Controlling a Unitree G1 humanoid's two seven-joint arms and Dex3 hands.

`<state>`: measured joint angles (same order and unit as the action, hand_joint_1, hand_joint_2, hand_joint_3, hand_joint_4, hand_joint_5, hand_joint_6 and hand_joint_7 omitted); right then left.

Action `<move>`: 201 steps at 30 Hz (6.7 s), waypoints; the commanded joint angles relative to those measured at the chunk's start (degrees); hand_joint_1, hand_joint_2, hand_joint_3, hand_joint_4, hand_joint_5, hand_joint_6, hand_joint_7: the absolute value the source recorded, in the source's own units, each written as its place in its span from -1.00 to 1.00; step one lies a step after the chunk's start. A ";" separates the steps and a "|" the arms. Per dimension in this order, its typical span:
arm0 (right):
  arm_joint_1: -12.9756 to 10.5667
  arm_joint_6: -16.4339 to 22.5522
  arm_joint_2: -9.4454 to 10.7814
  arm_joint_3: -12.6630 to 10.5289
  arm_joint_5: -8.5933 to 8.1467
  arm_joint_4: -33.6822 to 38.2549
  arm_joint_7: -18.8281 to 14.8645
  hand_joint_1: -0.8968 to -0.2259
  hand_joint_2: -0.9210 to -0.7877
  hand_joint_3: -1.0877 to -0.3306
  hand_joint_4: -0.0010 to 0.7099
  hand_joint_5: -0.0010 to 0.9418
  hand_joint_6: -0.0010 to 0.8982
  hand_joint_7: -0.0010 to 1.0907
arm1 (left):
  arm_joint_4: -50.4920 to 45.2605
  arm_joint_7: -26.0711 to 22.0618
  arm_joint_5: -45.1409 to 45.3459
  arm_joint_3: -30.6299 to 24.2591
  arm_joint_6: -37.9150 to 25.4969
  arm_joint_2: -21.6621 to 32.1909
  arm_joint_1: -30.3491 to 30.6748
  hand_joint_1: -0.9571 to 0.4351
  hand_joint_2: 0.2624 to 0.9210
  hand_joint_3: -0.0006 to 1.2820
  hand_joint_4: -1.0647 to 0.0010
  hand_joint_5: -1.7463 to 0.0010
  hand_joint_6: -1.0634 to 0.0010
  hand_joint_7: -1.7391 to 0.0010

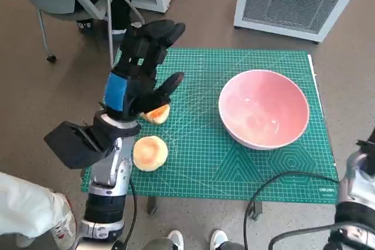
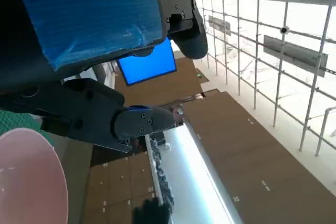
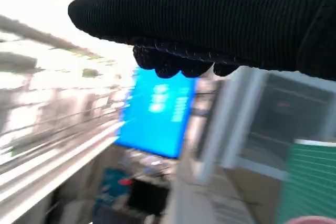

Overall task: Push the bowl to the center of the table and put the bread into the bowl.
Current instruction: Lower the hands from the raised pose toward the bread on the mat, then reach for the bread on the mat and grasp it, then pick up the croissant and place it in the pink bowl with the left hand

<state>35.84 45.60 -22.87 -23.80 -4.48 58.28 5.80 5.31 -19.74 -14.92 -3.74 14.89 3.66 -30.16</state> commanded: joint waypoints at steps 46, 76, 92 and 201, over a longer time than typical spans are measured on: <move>8.11 -19.27 13.21 5.20 -1.67 16.64 -6.63 0.70 -1.00 0.34 0.20 -0.98 -0.55 0.01 | -5.41 0.06 -0.91 -1.10 -2.18 2.76 3.27 -0.12 1.00 -0.42 0.87 0.29 1.00 -0.22; 13.56 -20.45 16.06 7.76 -0.77 16.63 -6.90 0.68 -1.00 0.36 0.17 -1.00 -0.59 0.05 | -6.12 1.46 -0.18 -2.27 -2.08 4.60 4.27 -0.14 1.00 -0.43 0.88 0.30 1.00 -0.21; 13.09 -5.93 13.02 9.50 -0.63 2.31 -8.96 0.67 -1.00 0.37 0.14 -0.99 -0.74 0.17 | 10.11 -1.61 21.10 -0.86 8.99 26.05 -5.33 -0.12 1.00 -0.62 0.63 0.53 0.81 0.03; -8.51 -3.93 12.18 18.94 -2.11 -54.24 -18.41 0.33 -1.00 0.42 0.13 -0.99 -0.88 0.41 | 54.55 -5.36 45.66 25.99 14.30 28.57 -38.44 0.38 1.00 -0.81 -0.17 -0.34 -0.07 -0.49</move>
<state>28.31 41.66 -10.84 -4.71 -6.54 3.38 -12.77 63.56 -25.40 32.80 24.27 28.15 31.17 -66.08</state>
